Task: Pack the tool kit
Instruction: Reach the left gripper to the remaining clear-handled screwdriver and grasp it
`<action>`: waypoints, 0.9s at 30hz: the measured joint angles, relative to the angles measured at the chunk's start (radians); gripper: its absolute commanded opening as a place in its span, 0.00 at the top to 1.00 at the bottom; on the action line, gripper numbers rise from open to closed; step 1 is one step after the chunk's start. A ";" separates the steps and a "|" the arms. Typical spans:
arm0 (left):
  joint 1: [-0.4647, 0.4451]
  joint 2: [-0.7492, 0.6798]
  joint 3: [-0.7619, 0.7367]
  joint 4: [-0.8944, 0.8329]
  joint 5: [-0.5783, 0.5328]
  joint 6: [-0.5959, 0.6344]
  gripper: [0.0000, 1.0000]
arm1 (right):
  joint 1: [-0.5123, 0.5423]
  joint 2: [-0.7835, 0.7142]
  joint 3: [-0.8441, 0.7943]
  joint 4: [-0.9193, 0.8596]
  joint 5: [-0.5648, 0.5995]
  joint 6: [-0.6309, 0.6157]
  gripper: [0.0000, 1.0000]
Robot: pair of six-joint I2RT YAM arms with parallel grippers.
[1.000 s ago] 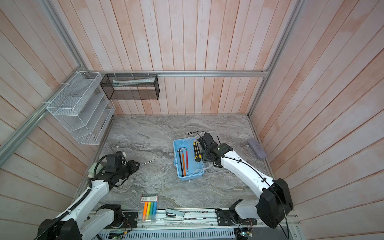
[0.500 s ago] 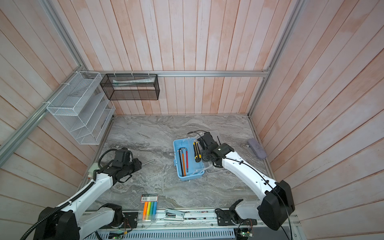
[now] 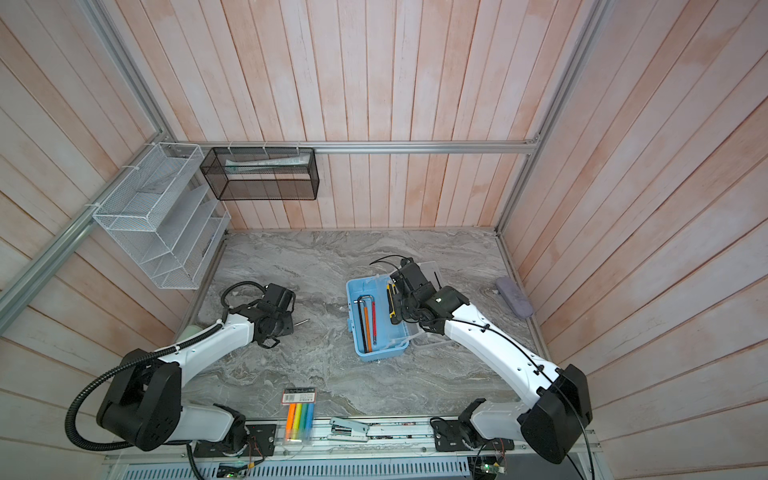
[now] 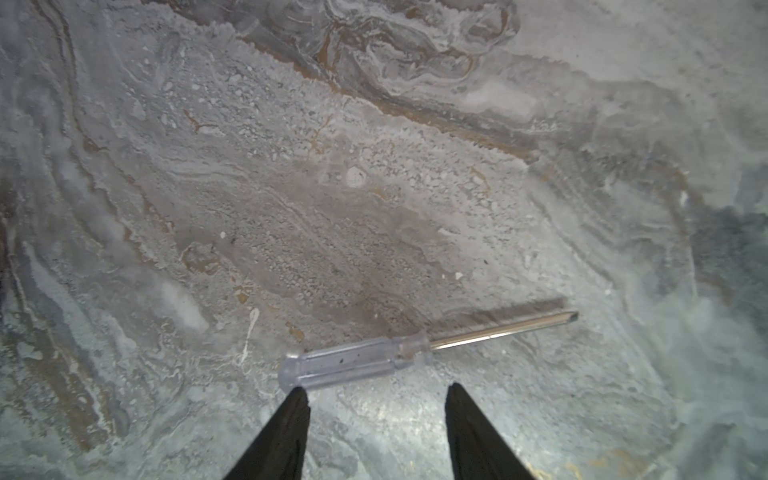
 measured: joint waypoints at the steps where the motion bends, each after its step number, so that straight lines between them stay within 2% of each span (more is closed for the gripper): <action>1: 0.000 0.003 0.004 -0.006 -0.006 0.002 0.40 | 0.000 0.000 0.000 0.004 -0.001 0.000 0.71; 9: -0.004 0.033 0.023 -0.013 -0.014 0.025 0.38 | 0.000 -0.011 -0.013 0.034 -0.007 0.000 0.71; 20: -0.064 0.107 0.062 -0.019 -0.014 0.037 0.38 | 0.000 -0.022 -0.042 0.058 -0.011 0.000 0.71; 27: -0.071 0.176 0.092 -0.058 -0.066 0.037 0.38 | 0.000 -0.022 -0.042 0.072 -0.010 -0.001 0.71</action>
